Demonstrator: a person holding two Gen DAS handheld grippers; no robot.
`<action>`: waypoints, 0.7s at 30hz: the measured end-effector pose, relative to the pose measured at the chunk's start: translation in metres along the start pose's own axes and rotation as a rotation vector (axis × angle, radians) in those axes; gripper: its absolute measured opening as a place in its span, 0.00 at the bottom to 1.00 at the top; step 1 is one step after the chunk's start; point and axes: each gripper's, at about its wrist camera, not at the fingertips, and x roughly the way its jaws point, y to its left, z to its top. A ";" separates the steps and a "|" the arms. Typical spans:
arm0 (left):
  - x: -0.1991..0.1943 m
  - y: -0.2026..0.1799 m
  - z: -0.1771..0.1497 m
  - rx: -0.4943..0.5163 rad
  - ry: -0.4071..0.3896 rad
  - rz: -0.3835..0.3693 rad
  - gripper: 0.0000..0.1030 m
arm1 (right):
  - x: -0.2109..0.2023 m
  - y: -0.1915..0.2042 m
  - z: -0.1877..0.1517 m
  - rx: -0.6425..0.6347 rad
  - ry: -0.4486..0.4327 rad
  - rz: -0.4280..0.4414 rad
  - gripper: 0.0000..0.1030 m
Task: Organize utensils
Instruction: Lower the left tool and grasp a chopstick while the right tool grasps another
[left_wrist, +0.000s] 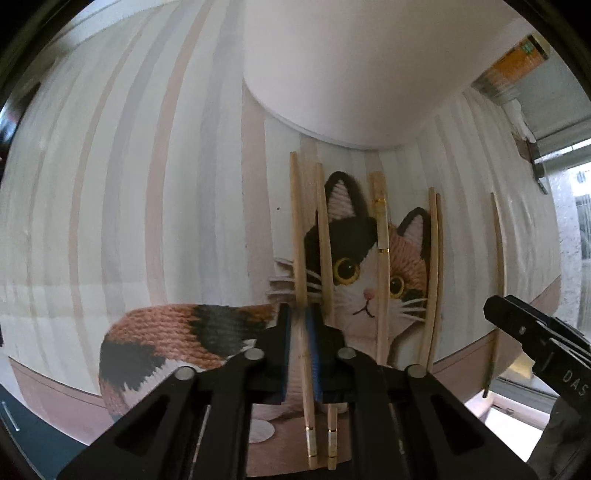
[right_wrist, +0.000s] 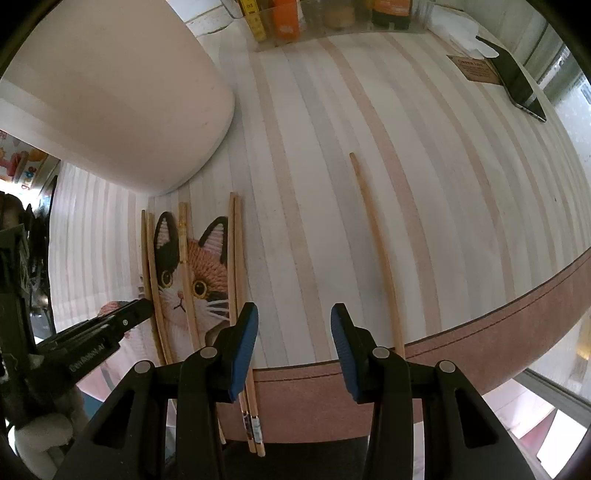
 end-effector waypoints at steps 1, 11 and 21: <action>0.000 -0.003 -0.001 0.002 -0.009 0.028 0.04 | 0.001 0.001 0.000 -0.002 0.000 -0.004 0.42; -0.008 0.043 -0.014 -0.105 0.002 0.024 0.05 | 0.031 0.029 0.003 -0.047 0.038 -0.006 0.41; -0.005 0.044 -0.011 -0.115 0.000 0.017 0.07 | 0.041 0.033 0.005 -0.068 0.067 -0.028 0.09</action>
